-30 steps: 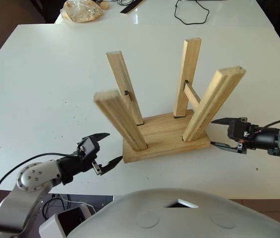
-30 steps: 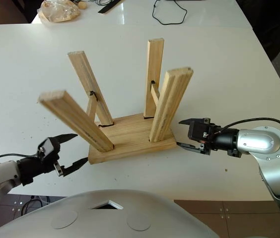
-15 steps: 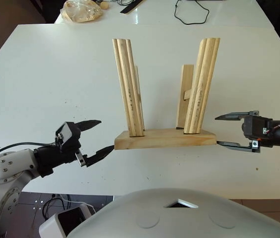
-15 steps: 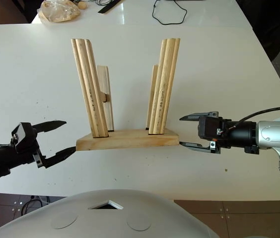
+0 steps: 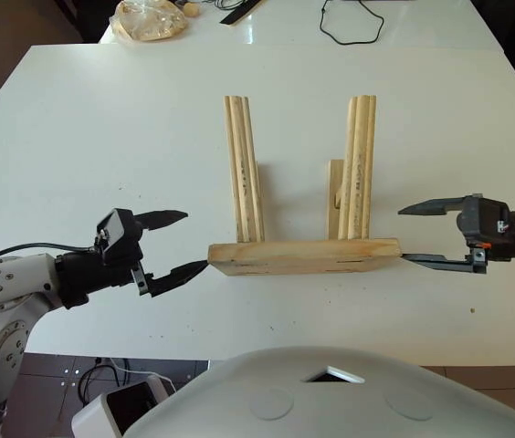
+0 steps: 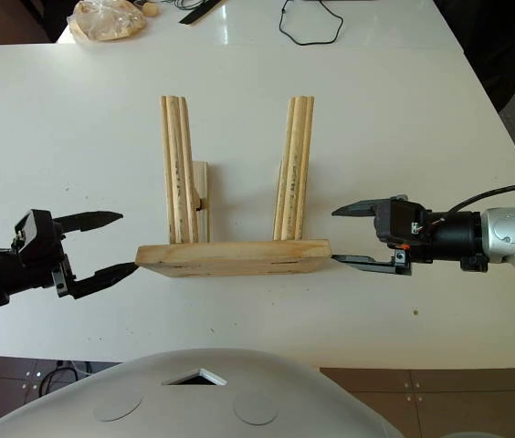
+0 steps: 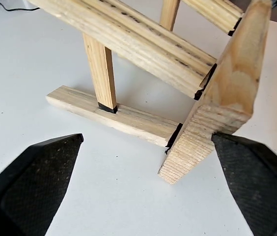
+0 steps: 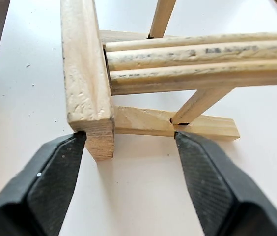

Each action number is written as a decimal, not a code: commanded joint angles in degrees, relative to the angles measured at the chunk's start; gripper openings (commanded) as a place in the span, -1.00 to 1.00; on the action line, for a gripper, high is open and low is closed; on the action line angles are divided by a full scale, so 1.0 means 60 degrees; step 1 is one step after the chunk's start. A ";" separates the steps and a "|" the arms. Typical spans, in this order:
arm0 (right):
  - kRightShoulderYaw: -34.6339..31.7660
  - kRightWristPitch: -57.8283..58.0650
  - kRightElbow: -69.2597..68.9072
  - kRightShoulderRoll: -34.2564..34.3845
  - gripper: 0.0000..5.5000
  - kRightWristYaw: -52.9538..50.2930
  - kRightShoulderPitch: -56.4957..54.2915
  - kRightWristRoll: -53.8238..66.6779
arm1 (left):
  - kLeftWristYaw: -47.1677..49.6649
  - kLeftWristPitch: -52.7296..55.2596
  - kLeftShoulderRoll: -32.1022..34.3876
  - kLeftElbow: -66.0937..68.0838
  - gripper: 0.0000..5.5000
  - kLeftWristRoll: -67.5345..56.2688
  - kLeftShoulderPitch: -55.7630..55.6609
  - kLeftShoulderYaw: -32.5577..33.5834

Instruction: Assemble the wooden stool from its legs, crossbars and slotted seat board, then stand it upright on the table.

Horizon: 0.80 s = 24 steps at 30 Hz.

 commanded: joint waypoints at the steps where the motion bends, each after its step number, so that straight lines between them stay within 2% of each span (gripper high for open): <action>1: 0.0089 -0.0225 0.1170 0.0023 0.22 0.0243 -0.0008 -0.0043 | -0.0406 -0.0564 0.0281 0.0898 0.78 0.0779 -0.0094 0.0072; 5: 0.0497 -0.0571 0.2545 -0.0050 0.22 0.0484 -0.0085 -0.0414 | -0.0521 -0.1267 0.0261 0.1535 0.78 0.1626 -0.0103 -0.0226; 9: 0.1462 -0.1571 0.3456 0.0020 0.22 0.0788 0.0216 -0.1320 | -0.0451 -0.2381 -0.0235 0.2407 0.78 0.2792 -0.0015 -0.1410; 16: 0.3587 -0.2696 0.4526 0.1275 0.22 0.0385 -0.1081 -0.2571 | -0.0317 -0.4397 -0.1293 0.3775 0.78 0.4032 -0.0464 -0.3177; 24: 0.4409 -0.2654 0.4661 0.1820 0.22 0.0634 -0.1652 -0.2439 | -0.0525 -0.4865 -0.1532 0.4059 0.78 0.4186 -0.0869 -0.4282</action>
